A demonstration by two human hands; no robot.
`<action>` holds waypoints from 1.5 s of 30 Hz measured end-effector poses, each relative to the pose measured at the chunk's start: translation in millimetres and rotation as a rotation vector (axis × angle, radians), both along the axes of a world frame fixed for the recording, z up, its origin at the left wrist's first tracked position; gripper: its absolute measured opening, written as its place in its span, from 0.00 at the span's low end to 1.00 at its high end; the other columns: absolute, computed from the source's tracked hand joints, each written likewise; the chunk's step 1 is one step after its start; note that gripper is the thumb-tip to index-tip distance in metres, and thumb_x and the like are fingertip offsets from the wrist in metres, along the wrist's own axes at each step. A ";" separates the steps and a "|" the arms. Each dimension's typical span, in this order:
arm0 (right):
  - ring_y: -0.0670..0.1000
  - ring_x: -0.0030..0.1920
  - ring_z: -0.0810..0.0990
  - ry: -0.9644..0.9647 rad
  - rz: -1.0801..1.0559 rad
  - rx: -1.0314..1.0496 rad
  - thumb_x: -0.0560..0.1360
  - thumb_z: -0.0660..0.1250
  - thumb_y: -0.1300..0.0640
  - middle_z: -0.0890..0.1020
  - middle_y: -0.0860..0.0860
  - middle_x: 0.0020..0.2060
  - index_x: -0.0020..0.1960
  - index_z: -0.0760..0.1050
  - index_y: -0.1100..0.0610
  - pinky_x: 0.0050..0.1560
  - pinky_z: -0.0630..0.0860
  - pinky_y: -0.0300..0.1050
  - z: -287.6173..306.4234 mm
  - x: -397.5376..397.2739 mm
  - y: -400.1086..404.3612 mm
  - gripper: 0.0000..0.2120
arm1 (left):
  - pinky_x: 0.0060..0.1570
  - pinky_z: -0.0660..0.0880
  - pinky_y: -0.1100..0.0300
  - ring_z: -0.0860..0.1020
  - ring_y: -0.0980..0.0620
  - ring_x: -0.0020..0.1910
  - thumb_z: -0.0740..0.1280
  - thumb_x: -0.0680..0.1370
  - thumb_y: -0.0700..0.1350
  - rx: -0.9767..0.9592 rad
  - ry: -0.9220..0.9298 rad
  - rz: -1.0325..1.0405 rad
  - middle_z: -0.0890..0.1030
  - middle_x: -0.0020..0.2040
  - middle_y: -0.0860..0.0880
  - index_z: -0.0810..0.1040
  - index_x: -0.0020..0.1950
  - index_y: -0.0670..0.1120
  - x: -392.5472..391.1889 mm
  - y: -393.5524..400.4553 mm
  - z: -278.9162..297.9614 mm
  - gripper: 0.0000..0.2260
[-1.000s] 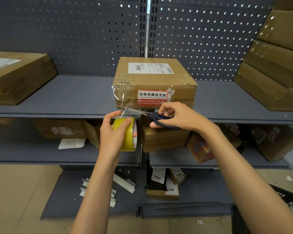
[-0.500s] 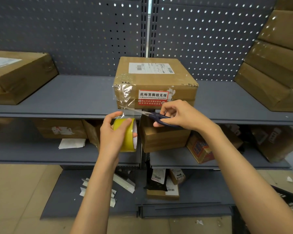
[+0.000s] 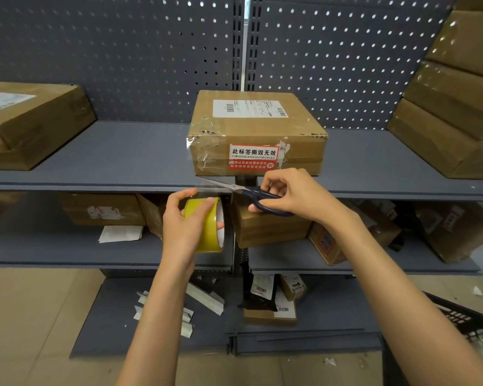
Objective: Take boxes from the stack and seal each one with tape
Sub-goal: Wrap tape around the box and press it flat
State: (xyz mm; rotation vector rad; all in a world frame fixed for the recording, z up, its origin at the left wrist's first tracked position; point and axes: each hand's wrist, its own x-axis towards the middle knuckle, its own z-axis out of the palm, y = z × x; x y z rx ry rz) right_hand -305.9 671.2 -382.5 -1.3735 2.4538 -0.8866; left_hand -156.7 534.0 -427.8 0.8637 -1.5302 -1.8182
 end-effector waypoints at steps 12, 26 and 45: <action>0.50 0.37 0.80 0.135 -0.123 -0.327 0.64 0.74 0.42 0.81 0.49 0.35 0.43 0.77 0.57 0.38 0.78 0.47 21.6 18.2 0.0 0.20 | 0.26 0.76 0.65 0.79 0.48 0.44 0.71 0.74 0.40 0.021 0.037 0.009 0.74 0.50 0.52 0.75 0.56 0.48 7.9 -2.4 6.8 0.13; 0.46 0.46 0.76 0.172 -0.707 -0.495 0.74 0.69 0.57 0.79 0.50 0.45 0.55 0.78 0.59 0.44 0.70 0.35 19.2 -23.5 42.8 0.11 | 0.46 0.80 0.47 0.80 0.37 0.51 0.73 0.73 0.46 0.013 -0.002 -0.050 0.76 0.60 0.46 0.75 0.56 0.54 -1.2 9.5 10.8 0.14; 0.63 0.49 0.78 0.217 -0.908 0.013 0.75 0.67 0.63 0.80 0.63 0.48 0.50 0.78 0.67 0.42 0.70 0.47 -13.8 -65.8 52.7 0.07 | 0.27 0.76 0.60 0.81 0.53 0.26 0.70 0.76 0.44 -0.126 -0.055 -0.107 0.78 0.48 0.48 0.66 0.60 0.50 -5.4 23.3 32.9 0.17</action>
